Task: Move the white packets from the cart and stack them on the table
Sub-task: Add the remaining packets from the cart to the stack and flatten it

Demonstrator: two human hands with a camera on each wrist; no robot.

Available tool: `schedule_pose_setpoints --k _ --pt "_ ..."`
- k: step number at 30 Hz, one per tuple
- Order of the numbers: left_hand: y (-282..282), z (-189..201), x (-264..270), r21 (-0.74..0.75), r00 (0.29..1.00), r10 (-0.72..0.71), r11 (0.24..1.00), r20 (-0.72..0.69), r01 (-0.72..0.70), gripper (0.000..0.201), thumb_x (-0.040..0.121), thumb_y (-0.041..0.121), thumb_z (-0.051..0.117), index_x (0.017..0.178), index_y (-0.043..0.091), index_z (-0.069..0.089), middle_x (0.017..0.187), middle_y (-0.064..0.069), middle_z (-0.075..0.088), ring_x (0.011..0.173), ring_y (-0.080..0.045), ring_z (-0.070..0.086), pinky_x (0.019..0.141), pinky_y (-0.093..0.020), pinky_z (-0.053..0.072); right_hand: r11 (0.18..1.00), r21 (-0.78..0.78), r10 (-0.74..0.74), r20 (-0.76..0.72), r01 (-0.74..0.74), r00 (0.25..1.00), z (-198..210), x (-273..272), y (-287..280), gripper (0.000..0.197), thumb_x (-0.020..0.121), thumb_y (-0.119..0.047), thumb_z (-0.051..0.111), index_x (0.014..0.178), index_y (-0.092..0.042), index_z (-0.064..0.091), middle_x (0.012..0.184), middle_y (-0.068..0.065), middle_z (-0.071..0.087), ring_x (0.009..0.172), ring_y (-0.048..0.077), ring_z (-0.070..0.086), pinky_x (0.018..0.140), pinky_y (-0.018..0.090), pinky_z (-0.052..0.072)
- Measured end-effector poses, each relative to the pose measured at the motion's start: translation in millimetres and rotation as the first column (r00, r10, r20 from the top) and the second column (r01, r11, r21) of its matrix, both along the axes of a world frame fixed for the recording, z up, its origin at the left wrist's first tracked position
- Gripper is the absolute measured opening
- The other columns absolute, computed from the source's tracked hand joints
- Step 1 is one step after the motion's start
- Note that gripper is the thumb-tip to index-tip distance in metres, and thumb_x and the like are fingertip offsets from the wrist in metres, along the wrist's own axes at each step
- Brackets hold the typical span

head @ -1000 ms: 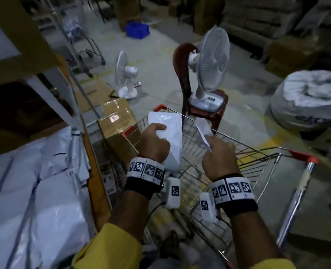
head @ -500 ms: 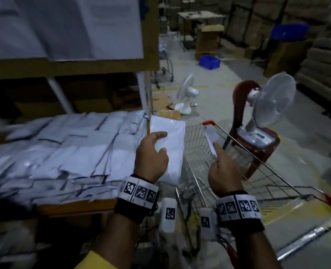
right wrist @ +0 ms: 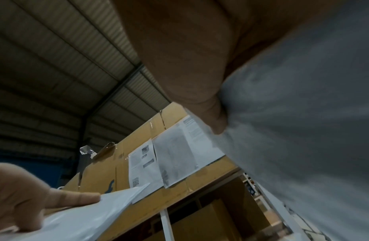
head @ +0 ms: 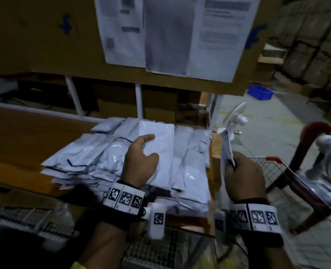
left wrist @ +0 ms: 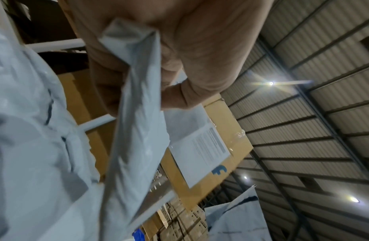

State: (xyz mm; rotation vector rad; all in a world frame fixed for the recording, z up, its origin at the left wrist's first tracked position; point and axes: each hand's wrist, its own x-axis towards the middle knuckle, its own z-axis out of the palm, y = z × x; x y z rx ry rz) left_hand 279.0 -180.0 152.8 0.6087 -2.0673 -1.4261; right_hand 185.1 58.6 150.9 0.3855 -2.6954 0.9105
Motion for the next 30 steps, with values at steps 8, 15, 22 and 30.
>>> schedule_pose_setpoints --k 8,15,22,30 --pt "-176 46 3 -0.03 0.999 0.027 0.999 -0.026 -0.028 0.062 0.084 -0.016 0.053 0.135 0.02 0.053 0.115 0.007 0.057 0.096 -0.01 0.058 0.063 -0.001 0.043 0.969 0.241 -0.051 -0.008 0.051 0.999 55 -18 -125 0.012 0.086 -0.008 0.061 0.092 -0.011 0.072 0.087 0.021 0.069 0.085 0.042 0.063 0.07 0.037 0.045" --pt "-275 58 -62 -0.158 0.989 0.04 0.987 0.141 -0.018 0.065 0.086 -0.002 0.068 0.143 0.018 0.044 0.132 -0.006 0.054 0.111 -0.025 0.058 0.084 -0.03 0.05 0.861 0.499 -0.176 0.12 0.094 0.977 73 -61 -212 0.041 0.095 -0.008 0.05 0.136 -0.007 0.055 0.124 0.029 0.055 0.114 0.043 0.054 0.096 0.048 0.048" --pt "-301 31 -160 -0.266 0.934 0.067 0.963 0.35 0.031 0.06 0.085 0.004 0.071 0.138 0.019 0.046 0.136 -0.012 0.052 0.113 -0.032 0.059 0.081 -0.034 0.051 0.844 0.536 -0.158 0.23 0.011 0.96 65 -138 -272 0.034 0.096 -0.016 0.054 0.129 -0.007 0.058 0.134 0.02 0.056 0.117 0.036 0.056 0.101 0.043 0.045" --pt "-333 -12 -212 -0.35 0.818 0.053 0.918 0.573 0.186 0.066 0.088 0.008 0.074 0.147 0.013 0.044 0.146 -0.016 0.048 0.127 -0.036 0.054 0.102 -0.038 0.048 0.676 0.711 0.136 0.137 -0.193 0.981 31 -198 -300 0.07 0.095 -0.024 0.049 0.159 -0.031 0.021 0.146 0.01 0.046 0.126 0.034 0.053 0.089 0.038 0.051"
